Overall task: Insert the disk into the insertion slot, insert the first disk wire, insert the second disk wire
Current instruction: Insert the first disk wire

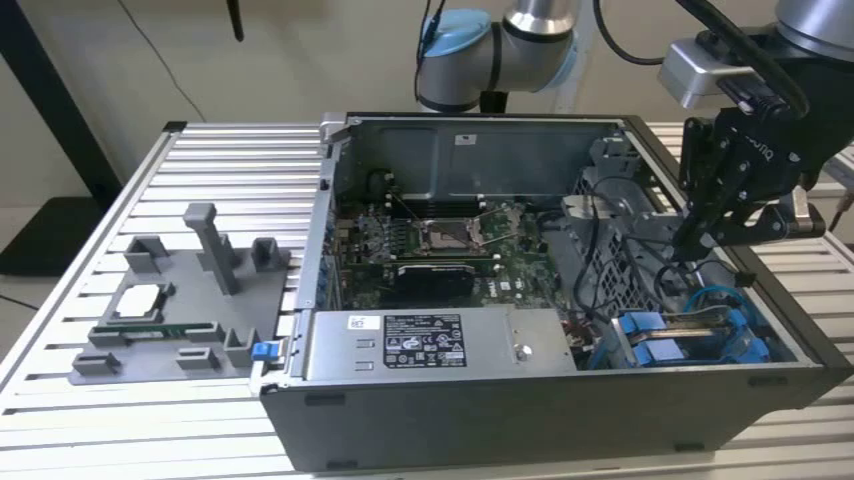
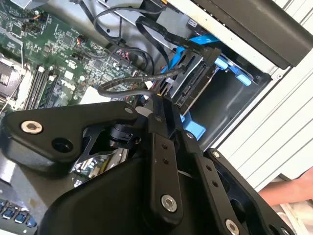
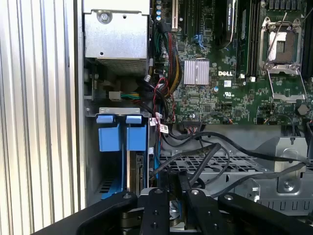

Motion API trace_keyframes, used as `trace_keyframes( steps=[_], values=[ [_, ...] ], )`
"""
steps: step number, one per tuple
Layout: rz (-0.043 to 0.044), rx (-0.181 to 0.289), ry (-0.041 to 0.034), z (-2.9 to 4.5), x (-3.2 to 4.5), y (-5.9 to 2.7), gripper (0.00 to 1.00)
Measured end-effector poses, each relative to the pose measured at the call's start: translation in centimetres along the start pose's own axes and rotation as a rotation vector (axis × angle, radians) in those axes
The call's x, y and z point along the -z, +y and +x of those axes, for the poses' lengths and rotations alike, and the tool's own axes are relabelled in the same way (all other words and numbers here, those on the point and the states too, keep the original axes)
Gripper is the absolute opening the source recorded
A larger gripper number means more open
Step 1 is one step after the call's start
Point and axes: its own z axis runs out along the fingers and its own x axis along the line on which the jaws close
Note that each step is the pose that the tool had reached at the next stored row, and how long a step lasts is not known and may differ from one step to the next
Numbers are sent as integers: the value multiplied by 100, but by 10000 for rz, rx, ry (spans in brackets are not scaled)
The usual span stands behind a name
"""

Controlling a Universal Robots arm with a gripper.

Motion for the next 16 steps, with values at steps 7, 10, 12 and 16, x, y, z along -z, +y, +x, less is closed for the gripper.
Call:
trace_keyframes(
  steps=[7, 10, 12, 16],
  values=[
    [-56, -3, 2, 10, 1, -12, 0],
    [-174, -11, 4, 20, 0, -32, 0],
    [-259, -16, 4, 30, -1, -49, 0],
    [-450, -28, 8, 56, -2, -89, 0]
  ],
)
